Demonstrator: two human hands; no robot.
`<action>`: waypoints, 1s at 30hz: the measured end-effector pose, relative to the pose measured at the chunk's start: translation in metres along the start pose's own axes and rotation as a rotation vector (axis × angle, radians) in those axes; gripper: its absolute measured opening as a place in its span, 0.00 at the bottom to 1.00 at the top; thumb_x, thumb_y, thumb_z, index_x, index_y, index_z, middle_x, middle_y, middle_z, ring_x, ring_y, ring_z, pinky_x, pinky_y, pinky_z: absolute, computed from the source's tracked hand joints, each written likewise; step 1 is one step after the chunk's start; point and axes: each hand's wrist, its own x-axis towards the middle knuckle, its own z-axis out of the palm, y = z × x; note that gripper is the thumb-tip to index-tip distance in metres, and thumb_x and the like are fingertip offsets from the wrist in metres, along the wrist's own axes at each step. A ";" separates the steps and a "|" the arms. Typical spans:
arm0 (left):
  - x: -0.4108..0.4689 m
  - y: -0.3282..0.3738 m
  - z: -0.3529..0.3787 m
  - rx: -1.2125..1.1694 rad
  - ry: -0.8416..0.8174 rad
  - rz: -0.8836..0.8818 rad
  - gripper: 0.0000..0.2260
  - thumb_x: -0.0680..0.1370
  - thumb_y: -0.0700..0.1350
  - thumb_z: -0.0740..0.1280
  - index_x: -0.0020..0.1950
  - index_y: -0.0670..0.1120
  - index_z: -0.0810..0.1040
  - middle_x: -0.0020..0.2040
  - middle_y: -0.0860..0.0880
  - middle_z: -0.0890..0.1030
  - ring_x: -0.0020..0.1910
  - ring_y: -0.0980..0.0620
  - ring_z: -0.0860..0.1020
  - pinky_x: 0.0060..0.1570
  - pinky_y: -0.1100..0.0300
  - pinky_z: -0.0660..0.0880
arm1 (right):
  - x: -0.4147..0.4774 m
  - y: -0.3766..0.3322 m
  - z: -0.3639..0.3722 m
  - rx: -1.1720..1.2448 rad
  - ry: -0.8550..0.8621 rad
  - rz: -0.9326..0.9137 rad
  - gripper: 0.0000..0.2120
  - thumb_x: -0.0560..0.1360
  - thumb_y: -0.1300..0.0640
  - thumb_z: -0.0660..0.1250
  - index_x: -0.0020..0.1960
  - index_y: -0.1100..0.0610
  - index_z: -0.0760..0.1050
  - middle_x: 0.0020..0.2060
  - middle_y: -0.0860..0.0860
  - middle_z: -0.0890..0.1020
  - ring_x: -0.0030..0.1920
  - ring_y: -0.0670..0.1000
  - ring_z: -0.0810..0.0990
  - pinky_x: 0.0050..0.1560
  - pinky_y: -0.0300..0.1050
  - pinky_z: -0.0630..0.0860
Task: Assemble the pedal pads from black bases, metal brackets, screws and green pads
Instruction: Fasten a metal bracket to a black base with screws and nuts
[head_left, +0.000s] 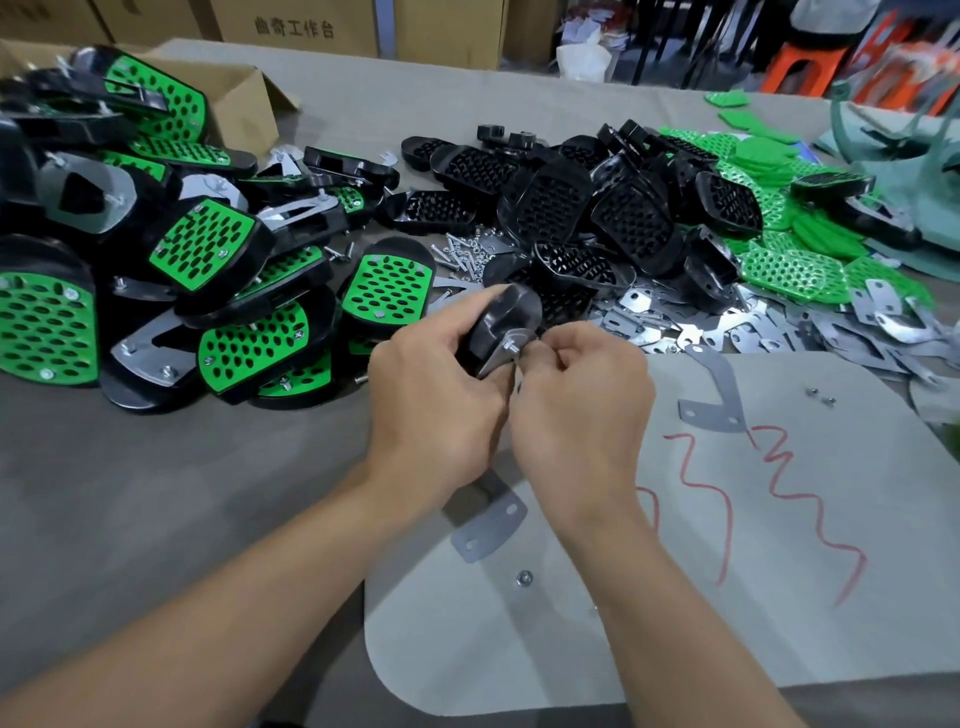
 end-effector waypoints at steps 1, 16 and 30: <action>0.000 0.001 0.000 0.009 0.004 0.005 0.18 0.70 0.46 0.76 0.58 0.60 0.83 0.43 0.61 0.84 0.42 0.61 0.82 0.44 0.61 0.78 | 0.002 -0.002 -0.002 0.071 -0.033 0.066 0.10 0.73 0.57 0.69 0.34 0.54 0.78 0.28 0.47 0.80 0.33 0.50 0.77 0.37 0.45 0.71; 0.000 -0.003 0.001 -0.043 -0.026 0.041 0.22 0.69 0.41 0.76 0.59 0.58 0.83 0.46 0.60 0.85 0.45 0.58 0.83 0.46 0.59 0.79 | 0.012 0.005 -0.018 -0.083 -0.150 -0.206 0.11 0.70 0.59 0.67 0.29 0.59 0.74 0.25 0.54 0.77 0.30 0.57 0.73 0.33 0.47 0.68; 0.000 0.027 0.040 -0.433 -0.478 -0.438 0.17 0.70 0.34 0.74 0.53 0.53 0.85 0.46 0.53 0.87 0.43 0.48 0.85 0.38 0.53 0.83 | 0.072 0.076 -0.157 -0.581 -0.024 -0.068 0.12 0.74 0.60 0.67 0.46 0.45 0.84 0.43 0.47 0.87 0.49 0.53 0.82 0.47 0.41 0.73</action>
